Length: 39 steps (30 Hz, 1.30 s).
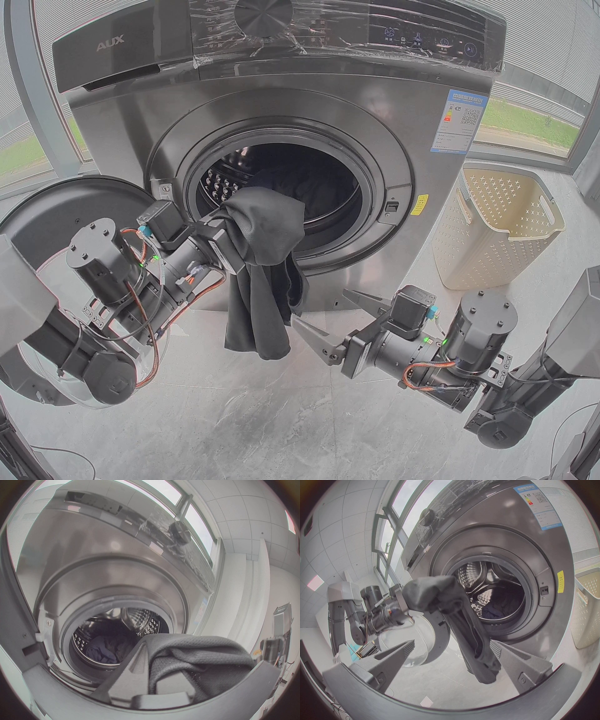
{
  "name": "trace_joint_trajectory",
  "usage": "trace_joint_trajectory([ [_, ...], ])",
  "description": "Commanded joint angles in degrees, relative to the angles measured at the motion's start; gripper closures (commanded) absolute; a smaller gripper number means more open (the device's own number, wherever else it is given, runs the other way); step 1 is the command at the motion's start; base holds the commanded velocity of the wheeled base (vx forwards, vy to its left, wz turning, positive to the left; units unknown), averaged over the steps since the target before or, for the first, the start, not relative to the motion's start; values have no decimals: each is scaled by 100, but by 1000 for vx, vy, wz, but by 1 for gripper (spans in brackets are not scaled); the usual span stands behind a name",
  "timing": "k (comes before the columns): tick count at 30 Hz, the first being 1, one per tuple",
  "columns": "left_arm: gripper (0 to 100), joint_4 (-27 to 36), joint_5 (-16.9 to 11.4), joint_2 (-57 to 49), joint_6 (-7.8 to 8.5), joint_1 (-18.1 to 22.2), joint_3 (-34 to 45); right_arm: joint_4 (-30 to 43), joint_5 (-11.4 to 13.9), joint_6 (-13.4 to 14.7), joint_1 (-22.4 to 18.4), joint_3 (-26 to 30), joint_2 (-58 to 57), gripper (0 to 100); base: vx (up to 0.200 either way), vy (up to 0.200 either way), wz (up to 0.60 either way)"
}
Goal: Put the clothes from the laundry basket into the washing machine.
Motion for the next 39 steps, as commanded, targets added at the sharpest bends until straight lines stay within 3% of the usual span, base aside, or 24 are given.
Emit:
trace_joint_trajectory([
  [1, 100, -4, -17, -315, -5, -8, -20, 25, 9, -76, -180, 58, 246, 0, 0, 0, 0],
  [7, 100, -4, -26, -517, 3, -34, -20, -54, 45, -155, -540, -408, 958, 0, 0, 0, 0],
  [22, 100, -4, -26, -526, 3, -61, -2, 25, 71, -260, -602, -1831, 2109, 0, 0, 0, 0],
  [30, 100, -4, -34, -526, -5, -78, 15, 25, 62, -260, -901, -2614, 2540, 0, 0, 0, 0],
  [39, 100, -4, -34, -526, -14, -122, 33, 25, 36, -252, -1033, -2948, 2619, 0, 0, 0, 0],
])
